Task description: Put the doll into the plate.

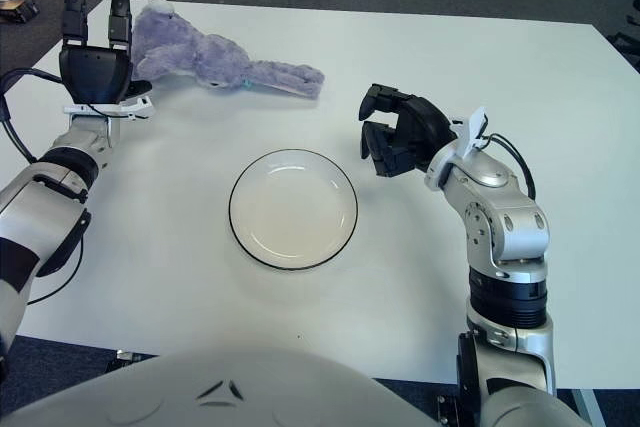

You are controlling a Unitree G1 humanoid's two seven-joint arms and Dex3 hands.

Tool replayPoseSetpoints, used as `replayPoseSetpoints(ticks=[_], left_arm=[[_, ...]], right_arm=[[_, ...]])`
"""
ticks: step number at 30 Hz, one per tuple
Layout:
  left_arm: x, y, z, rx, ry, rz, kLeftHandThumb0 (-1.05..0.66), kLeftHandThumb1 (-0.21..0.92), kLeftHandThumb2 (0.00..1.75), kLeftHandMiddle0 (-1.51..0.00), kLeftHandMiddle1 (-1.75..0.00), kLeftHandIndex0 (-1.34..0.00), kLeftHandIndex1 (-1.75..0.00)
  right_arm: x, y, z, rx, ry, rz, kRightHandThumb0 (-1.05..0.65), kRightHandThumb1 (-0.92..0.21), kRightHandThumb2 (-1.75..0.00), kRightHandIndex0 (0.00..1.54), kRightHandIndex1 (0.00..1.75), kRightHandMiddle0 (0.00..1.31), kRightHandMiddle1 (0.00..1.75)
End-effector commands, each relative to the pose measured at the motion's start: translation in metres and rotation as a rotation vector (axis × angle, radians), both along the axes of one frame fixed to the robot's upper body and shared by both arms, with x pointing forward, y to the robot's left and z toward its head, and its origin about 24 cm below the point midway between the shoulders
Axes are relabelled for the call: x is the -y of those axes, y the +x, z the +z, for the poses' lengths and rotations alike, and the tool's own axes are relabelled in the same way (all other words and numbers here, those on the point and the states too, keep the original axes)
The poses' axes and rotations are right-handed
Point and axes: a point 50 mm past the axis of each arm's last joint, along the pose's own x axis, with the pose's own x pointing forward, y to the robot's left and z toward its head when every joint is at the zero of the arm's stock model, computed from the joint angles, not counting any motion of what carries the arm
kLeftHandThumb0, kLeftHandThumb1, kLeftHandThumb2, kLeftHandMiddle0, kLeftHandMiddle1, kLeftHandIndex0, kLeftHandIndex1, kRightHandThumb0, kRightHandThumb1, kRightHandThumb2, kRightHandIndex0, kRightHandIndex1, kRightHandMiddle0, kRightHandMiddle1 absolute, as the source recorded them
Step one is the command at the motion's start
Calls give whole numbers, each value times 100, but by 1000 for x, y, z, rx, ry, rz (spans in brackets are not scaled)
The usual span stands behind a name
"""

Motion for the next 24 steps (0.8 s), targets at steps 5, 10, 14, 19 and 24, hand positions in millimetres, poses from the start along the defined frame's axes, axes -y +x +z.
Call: replayPoseSetpoints(ticks=[5,10,14,19,24], left_arm=[[-1,2,2,-11,9,15,-80,73,50,0,0,0,0],[-2,2,-1,-50,1,26,-73,67,59,-3,-3,0,0],[-4,3,-5,-113,-51,43,-63,47,81,-1,-12,0,-2],[-6,6,-8,-205,-152,53,-55,29,96,0,-24,0,-24],[-6,9,-11,-300,-232,66,-52,19,104,0,-31,0,-37]], right_arm=[[2,-5,1,8,-18,20,-1,-8,-157,76,175,61,167],[2,-6,2,11,-17,37,-1,-8,-156,75,175,65,164],[1,-7,3,9,-21,56,-1,-7,-156,75,175,66,163],[2,-7,3,-2,-25,81,-1,-6,-156,75,175,69,160],[3,-8,3,-9,-17,96,-1,-6,-156,75,175,70,159]])
